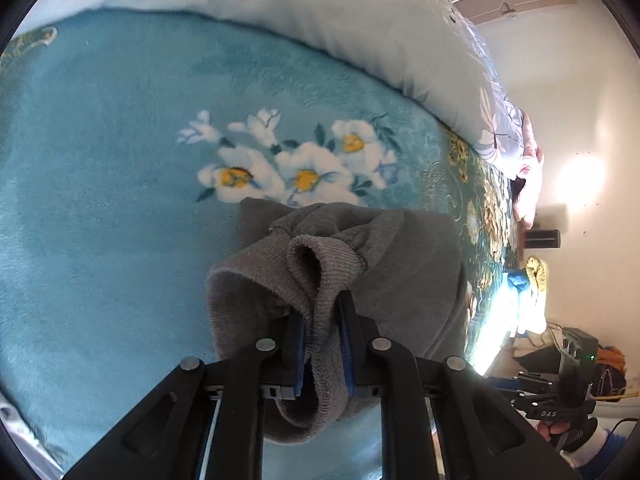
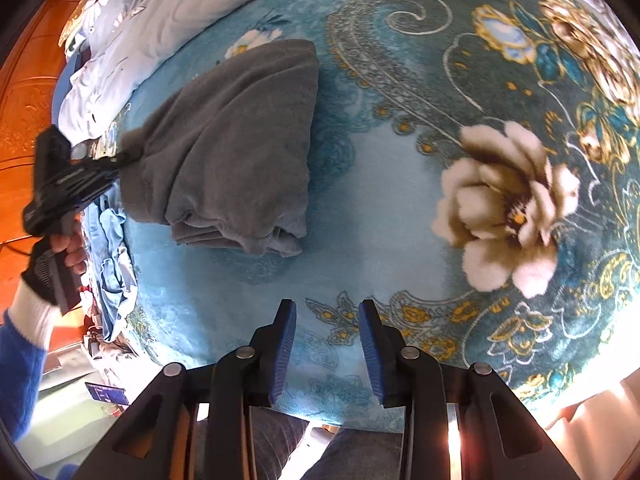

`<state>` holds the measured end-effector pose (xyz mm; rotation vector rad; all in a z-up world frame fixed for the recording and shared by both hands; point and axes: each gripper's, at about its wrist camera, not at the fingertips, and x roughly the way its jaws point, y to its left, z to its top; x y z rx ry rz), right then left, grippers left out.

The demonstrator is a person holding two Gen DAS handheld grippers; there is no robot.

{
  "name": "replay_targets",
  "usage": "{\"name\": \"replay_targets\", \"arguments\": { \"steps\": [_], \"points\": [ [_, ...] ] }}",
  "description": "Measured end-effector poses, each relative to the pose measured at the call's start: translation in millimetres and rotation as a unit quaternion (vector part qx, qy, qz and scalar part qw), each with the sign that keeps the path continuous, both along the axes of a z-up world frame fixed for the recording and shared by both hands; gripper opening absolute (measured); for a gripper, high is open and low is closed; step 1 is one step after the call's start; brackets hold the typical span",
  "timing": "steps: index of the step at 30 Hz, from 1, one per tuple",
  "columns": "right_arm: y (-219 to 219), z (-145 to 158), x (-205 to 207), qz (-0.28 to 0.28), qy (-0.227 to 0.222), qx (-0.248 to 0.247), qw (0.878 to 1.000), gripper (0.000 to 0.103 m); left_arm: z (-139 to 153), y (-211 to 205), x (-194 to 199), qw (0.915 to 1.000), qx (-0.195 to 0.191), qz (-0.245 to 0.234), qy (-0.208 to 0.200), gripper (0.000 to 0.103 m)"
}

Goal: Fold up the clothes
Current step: 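Grasp the folded cuff end of the bundle with the left gripper, then grasp the waistband end of the bundle with the right gripper while the left gripper holds the cuffs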

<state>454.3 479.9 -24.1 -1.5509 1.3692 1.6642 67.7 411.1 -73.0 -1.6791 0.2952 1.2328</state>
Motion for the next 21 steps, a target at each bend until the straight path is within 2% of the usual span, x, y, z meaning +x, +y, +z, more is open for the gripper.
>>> {"name": "replay_targets", "arguments": {
  "steps": [5,11,16,21],
  "points": [
    [10,-1,-25,0.017,0.009,0.003,1.000,0.035,-9,9,13,0.9999,0.001,-0.014,-0.008,0.016],
    [19,2,-65,0.043,0.041,0.015,0.998,0.035,-16,2,5,0.9996,0.002,0.015,-0.024,0.017],
    [21,-15,-87,0.049,0.031,0.005,0.998,0.035,-17,-2,0,0.9992,0.004,0.023,-0.034,0.019],
    [19,-30,-94,0.054,-0.001,-0.004,0.999,0.035,-18,0,-1,0.9988,0.006,0.022,-0.042,0.019]
  ]
}}
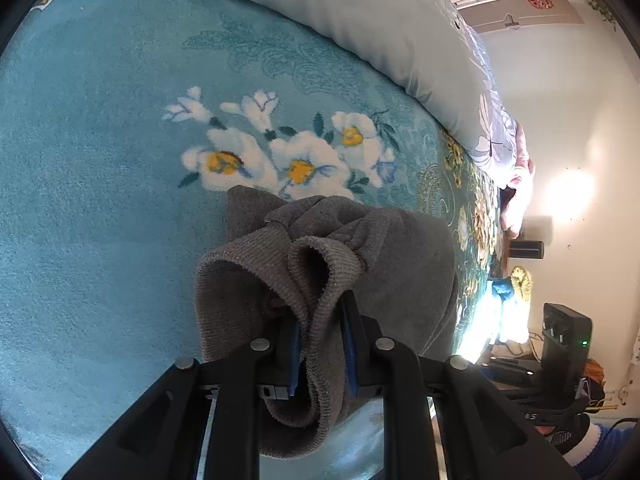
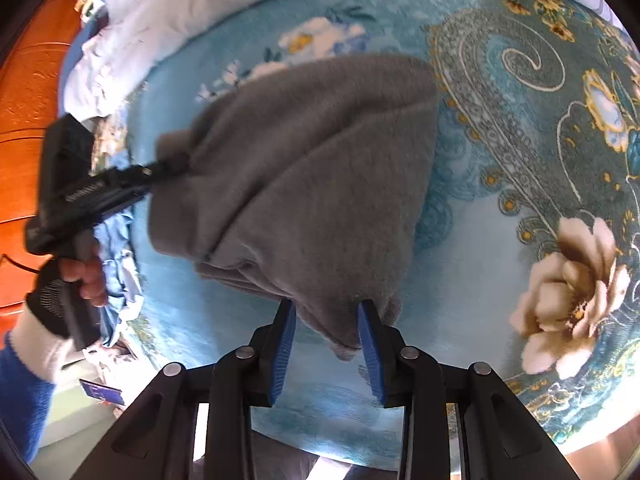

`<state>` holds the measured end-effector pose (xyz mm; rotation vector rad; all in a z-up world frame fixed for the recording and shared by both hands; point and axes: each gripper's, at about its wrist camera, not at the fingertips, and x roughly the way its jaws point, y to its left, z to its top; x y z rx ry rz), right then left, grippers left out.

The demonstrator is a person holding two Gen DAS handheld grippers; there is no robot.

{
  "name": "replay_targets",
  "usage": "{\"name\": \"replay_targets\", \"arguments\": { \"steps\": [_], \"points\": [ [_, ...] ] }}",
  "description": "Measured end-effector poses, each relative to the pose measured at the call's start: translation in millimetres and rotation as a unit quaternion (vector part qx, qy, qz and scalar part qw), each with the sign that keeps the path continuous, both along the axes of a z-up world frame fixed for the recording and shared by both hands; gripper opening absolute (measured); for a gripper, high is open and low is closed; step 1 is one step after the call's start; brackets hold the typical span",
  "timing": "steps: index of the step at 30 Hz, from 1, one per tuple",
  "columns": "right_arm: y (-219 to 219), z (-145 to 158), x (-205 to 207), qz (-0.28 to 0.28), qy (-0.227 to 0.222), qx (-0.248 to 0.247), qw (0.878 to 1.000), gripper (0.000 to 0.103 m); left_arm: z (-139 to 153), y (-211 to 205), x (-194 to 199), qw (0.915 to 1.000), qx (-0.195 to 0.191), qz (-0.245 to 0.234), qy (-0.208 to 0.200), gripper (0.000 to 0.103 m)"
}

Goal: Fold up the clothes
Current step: 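Grasp the waistband end of the bundle with the right gripper while the left gripper holds the cuffs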

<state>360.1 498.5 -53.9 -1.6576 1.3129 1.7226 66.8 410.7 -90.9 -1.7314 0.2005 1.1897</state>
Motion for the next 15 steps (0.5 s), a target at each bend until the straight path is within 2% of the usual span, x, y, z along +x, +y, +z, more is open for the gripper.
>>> {"name": "replay_targets", "arguments": {
  "steps": [4,9,11,12,13,15],
  "points": [
    [0.2,0.6,7.3,-0.014,0.000,-0.006,1.000,0.035,0.1,-1.3,-0.9,1.0000,0.003,-0.002,-0.002,0.020],
    [-2.6,-3.3,7.0,-0.004,-0.001,-0.009,1.000,0.034,-2.6,-2.5,-1.5,1.0000,0.001,0.004,-0.005,0.021],
    [-3.2,-5.8,4.2,0.005,-0.008,-0.009,1.000,0.026,-3.3,-3.2,-2.1,0.9999,0.002,0.009,-0.008,0.021],
    [-3.6,-7.1,2.7,0.010,-0.013,-0.008,1.000,0.015,-3.3,-3.4,-2.3,0.9999,0.002,0.010,-0.008,0.022],
    [-3.9,-8.3,1.1,0.015,-0.017,-0.008,1.000,0.008,-3.1,-3.6,-2.6,0.9999,0.003,0.010,-0.007,0.022],
    [-3.6,-6.4,1.6,0.024,-0.019,-0.006,1.000,0.006,0.4,-4.6,-3.9,0.9999,0.009,0.013,0.001,0.022]
  ]
}}
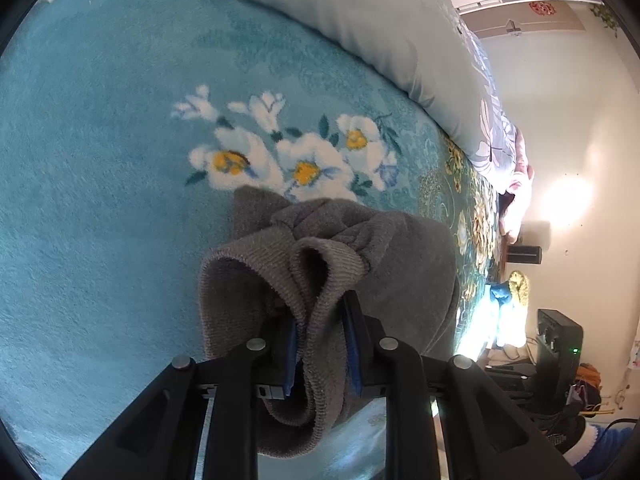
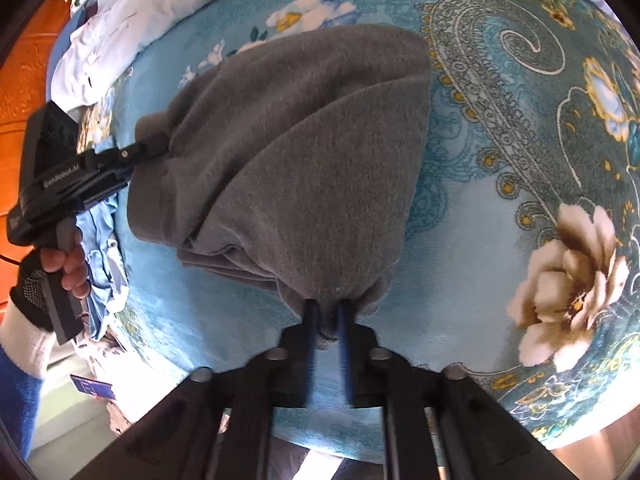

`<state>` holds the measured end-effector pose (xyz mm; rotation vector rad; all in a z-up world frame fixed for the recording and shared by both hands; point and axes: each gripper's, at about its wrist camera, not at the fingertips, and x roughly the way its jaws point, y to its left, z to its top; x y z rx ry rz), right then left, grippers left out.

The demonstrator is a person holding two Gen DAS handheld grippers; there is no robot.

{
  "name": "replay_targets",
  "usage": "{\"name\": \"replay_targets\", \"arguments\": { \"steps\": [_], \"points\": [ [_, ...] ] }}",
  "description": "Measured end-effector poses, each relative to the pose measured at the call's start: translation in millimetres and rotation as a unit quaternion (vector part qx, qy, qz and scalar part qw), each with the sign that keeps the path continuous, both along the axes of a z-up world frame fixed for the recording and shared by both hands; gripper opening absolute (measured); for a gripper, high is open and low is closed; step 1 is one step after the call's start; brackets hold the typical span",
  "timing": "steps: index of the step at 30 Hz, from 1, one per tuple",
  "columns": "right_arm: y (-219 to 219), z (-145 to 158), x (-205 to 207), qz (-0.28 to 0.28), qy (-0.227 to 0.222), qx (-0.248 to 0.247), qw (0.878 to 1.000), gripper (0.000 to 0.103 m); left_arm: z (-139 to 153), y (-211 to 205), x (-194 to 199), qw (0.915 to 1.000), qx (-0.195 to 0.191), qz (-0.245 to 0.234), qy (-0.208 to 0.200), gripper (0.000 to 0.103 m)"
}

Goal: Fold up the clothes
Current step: 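Grasp the waistband end of the bundle with the right gripper while the left gripper holds the cuffs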

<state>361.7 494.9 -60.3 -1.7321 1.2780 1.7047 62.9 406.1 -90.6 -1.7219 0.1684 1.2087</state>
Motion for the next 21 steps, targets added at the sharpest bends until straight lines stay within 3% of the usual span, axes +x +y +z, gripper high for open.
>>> {"name": "replay_targets", "arguments": {
  "steps": [5,8,13,21],
  "points": [
    [2,2,17,0.036,-0.031,0.005,0.999,0.001,0,-4,-11,0.9998,0.000,0.022,-0.001,0.023],
    [7,-14,34,0.007,-0.029,-0.020,0.999,0.001,-9,-2,-9,0.9998,-0.019,0.007,0.005,0.024],
    [5,-28,31,0.017,-0.043,-0.025,0.999,0.001,-14,-5,-9,0.9994,-0.031,0.004,0.013,0.031],
    [9,-21,32,0.034,-0.034,-0.017,0.999,0.004,8,-18,-6,0.9992,-0.019,-0.007,0.034,0.031]
  ]
}}
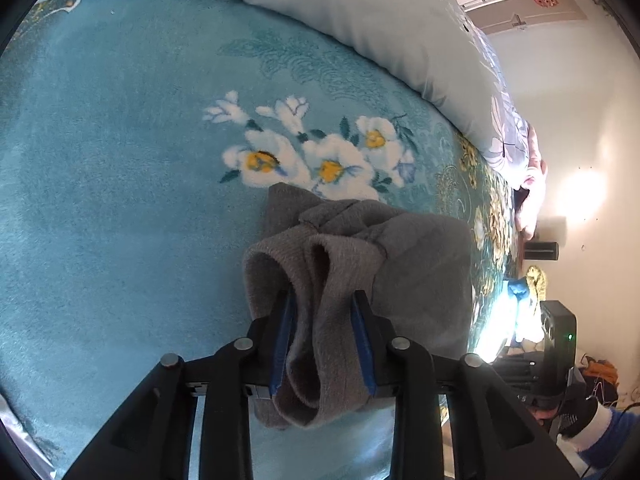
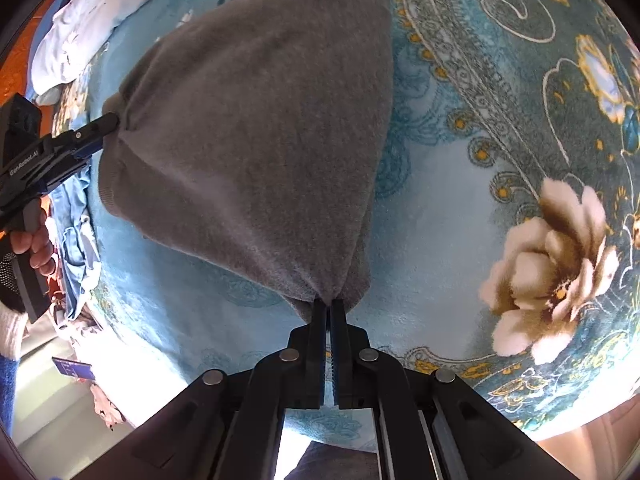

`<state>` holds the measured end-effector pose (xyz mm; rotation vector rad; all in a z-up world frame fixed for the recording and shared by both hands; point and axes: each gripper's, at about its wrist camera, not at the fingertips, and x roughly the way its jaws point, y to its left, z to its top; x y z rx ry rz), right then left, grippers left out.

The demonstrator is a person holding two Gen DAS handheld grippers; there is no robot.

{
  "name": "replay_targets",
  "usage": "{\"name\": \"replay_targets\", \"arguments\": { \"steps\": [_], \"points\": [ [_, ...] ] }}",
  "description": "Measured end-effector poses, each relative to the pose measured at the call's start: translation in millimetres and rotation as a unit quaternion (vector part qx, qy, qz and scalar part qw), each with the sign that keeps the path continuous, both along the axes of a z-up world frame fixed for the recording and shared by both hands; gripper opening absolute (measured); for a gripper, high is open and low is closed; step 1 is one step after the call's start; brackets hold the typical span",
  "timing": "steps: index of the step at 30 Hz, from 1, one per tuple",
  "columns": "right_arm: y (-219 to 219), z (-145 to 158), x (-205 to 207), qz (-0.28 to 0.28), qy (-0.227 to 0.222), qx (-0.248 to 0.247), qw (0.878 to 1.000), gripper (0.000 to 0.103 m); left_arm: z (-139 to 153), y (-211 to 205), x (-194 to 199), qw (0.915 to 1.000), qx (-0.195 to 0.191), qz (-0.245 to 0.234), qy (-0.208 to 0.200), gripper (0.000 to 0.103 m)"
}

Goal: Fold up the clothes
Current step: 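Grasp the waistband end of the bundle with the right gripper while the left gripper holds the cuffs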

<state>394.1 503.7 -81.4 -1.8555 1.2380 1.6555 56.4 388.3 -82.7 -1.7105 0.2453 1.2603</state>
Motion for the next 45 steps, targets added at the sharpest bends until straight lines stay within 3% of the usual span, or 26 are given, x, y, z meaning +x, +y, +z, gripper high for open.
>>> {"name": "replay_targets", "arguments": {
  "steps": [5,8,9,11,12,13,15,22,27,38,41,45],
  "points": [
    [2,13,2,0.004,0.005,0.011,1.000,0.006,19,-15,-4,0.9993,0.008,0.033,0.014,0.031],
    [3,25,9,-0.002,0.011,0.023,1.000,0.021,36,-23,-1,0.9981,0.021,0.049,0.031,0.031],
    [6,30,9,-0.005,0.016,0.034,0.999,0.031,42,-22,3,0.9979,0.026,0.044,0.038,0.032],
    [13,40,8,-0.012,0.028,0.059,0.998,0.036,51,-19,12,0.9975,0.035,0.034,0.051,0.033],
    [15,47,9,-0.017,0.036,0.073,0.997,0.038,54,-17,16,0.9973,0.038,0.026,0.057,0.039],
    [18,52,9,-0.021,0.043,0.087,0.995,0.049,56,-12,22,0.9971,0.039,0.015,0.064,0.048],
    [20,54,-3,-0.029,0.057,0.101,0.993,0.069,56,-2,33,0.9966,0.039,-0.002,0.073,0.055],
    [27,47,-42,-0.033,0.100,0.128,0.986,0.088,48,27,55,0.9951,0.039,-0.021,0.088,0.089],
    [38,36,-66,-0.043,0.114,0.140,0.983,0.089,37,38,58,0.9948,0.031,-0.031,0.092,0.090],
    [67,-1,-81,-0.081,0.080,0.101,0.988,0.089,-4,40,49,0.9971,-0.011,-0.012,0.074,0.090],
    [70,-11,-80,-0.085,0.072,0.091,0.990,0.089,-3,40,49,0.9972,-0.010,-0.013,0.072,0.090],
    [71,-2,-74,-0.084,0.089,0.095,0.988,0.089,12,30,46,0.9977,0.008,-0.003,0.068,0.090]
  ]
}}
